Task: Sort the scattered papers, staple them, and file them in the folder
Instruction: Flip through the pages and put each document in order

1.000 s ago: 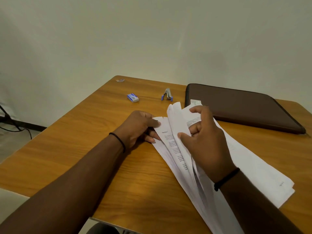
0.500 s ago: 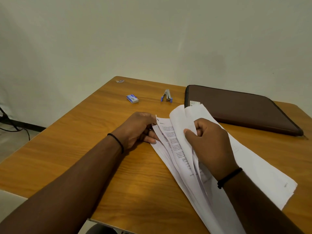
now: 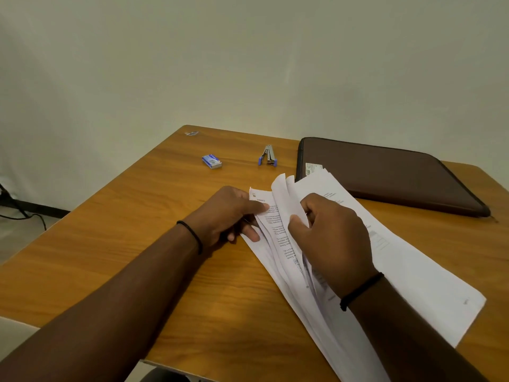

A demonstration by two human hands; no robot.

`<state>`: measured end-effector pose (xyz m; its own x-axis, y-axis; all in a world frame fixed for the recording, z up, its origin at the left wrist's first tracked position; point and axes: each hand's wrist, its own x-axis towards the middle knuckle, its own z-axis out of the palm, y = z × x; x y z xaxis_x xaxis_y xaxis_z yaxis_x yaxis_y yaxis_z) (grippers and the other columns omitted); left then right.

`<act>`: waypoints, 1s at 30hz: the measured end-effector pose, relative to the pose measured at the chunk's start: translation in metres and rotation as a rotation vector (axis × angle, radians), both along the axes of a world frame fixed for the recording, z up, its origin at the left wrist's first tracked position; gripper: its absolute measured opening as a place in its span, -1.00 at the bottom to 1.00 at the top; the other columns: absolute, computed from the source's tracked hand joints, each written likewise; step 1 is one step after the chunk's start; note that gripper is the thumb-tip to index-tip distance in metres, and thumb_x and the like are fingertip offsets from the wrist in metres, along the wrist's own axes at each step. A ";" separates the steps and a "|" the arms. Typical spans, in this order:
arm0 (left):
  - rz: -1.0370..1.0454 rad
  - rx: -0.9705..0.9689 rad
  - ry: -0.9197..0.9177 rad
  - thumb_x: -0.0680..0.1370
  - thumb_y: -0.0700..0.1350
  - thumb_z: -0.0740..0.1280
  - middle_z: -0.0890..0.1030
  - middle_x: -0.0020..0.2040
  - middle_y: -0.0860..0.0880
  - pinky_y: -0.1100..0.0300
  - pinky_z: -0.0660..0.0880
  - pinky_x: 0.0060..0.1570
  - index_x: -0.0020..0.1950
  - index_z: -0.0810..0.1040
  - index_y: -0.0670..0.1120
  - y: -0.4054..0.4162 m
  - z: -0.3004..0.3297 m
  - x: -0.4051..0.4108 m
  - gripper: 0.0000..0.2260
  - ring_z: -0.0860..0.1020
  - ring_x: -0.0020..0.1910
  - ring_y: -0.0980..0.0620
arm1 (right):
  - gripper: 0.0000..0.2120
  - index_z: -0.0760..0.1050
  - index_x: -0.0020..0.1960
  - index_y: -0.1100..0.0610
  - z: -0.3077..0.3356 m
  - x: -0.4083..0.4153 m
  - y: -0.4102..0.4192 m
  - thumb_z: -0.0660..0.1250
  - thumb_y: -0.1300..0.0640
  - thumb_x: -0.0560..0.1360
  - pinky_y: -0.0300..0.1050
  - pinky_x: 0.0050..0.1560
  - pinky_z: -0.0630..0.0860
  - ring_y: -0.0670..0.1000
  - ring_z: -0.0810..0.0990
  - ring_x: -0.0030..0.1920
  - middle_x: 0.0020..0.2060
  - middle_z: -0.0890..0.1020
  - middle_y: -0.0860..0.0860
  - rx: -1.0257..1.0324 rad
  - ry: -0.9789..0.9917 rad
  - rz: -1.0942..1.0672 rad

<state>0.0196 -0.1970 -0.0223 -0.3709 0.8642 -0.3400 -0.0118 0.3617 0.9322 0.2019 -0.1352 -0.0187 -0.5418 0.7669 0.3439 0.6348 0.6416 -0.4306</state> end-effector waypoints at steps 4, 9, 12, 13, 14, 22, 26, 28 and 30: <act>0.111 -0.031 0.107 0.60 -0.18 0.36 0.73 -0.13 -0.16 0.28 0.31 -0.63 0.10 0.60 -0.28 0.004 -0.004 0.011 -0.82 0.61 -0.49 0.02 | -0.84 0.49 0.02 0.01 -0.003 -0.005 -0.001 0.27 -0.08 0.59 -0.34 -0.27 0.31 -0.09 0.47 -0.25 -0.15 0.52 -0.10 0.082 -0.027 0.011; 0.345 0.180 0.131 0.60 -0.25 0.30 0.72 -0.13 -0.12 0.10 0.63 -0.35 -0.06 0.62 -0.21 0.002 -0.004 0.026 -0.88 0.71 -0.24 -0.07 | -0.85 0.37 -0.14 0.02 -0.009 -0.007 0.004 0.25 0.06 0.59 -0.18 -0.32 0.35 -0.06 0.44 -0.32 -0.30 0.49 -0.04 0.247 -0.068 -0.011; 0.490 0.323 0.485 0.59 -0.19 0.31 0.67 -0.21 -0.11 -0.03 0.60 -0.29 -0.19 0.60 -0.23 -0.006 0.001 0.018 -0.80 0.64 -0.24 -0.09 | -0.84 0.30 -0.14 0.03 -0.009 -0.010 0.008 0.16 0.07 0.62 -0.15 -0.32 0.31 -0.02 0.41 -0.30 -0.27 0.48 -0.04 0.246 -0.169 -0.053; 0.528 0.355 0.547 0.59 -0.17 0.30 0.62 -0.28 -0.09 0.01 0.53 -0.36 -0.24 0.56 -0.23 -0.011 0.004 0.019 -0.77 0.59 -0.31 -0.04 | -0.85 0.30 -0.13 0.04 -0.010 -0.011 0.009 0.15 0.08 0.62 -0.14 -0.31 0.30 -0.01 0.41 -0.29 -0.23 0.52 -0.02 0.233 -0.191 -0.068; 0.565 0.389 0.598 0.61 -0.15 0.28 0.57 -0.32 -0.06 0.10 0.44 -0.40 -0.26 0.51 -0.22 -0.017 0.007 0.019 -0.74 0.52 -0.36 0.03 | -0.86 0.30 -0.11 0.04 -0.010 -0.011 0.009 0.13 0.10 0.62 -0.14 -0.31 0.30 0.00 0.41 -0.28 -0.18 0.56 0.00 0.219 -0.210 -0.078; 0.877 0.832 0.720 0.64 -0.24 0.21 0.44 -0.30 0.16 0.45 0.35 -0.33 -0.15 0.43 -0.03 -0.070 0.060 0.020 -0.80 0.45 -0.31 0.29 | -0.73 0.48 -0.10 0.07 0.002 -0.014 0.003 0.15 -0.05 0.64 -0.16 -0.21 0.36 0.04 0.61 -0.07 -0.12 0.61 0.02 0.169 -0.381 -0.036; 0.859 0.978 0.737 0.65 -0.22 0.25 0.46 -0.27 0.18 0.47 0.35 -0.27 -0.09 0.46 -0.03 -0.094 0.085 0.013 -0.85 0.46 -0.27 0.31 | -0.33 0.53 0.19 0.08 0.034 -0.020 -0.007 0.00 -0.43 0.52 -0.07 0.00 0.52 0.05 0.62 0.06 0.03 0.65 0.02 -0.008 0.117 0.039; 0.829 1.038 0.737 0.65 -0.22 0.27 0.40 -0.32 0.15 0.46 0.32 -0.30 -0.20 0.39 -0.01 -0.110 0.101 0.007 -0.76 0.42 -0.33 0.30 | -0.31 0.36 0.37 0.02 0.065 -0.029 -0.019 0.03 -0.46 0.48 0.00 0.14 0.53 0.01 0.57 0.18 0.21 0.58 -0.02 -0.135 0.411 0.147; 0.787 1.069 0.714 0.64 -0.18 0.30 0.38 -0.33 0.09 0.38 0.32 -0.30 -0.25 0.37 -0.04 -0.125 0.113 -0.007 -0.72 0.35 -0.35 0.27 | -0.43 0.30 0.36 0.01 0.095 -0.038 -0.030 0.22 -0.32 0.51 0.00 0.17 0.56 -0.02 0.56 0.21 0.24 0.56 -0.07 -0.225 0.563 0.273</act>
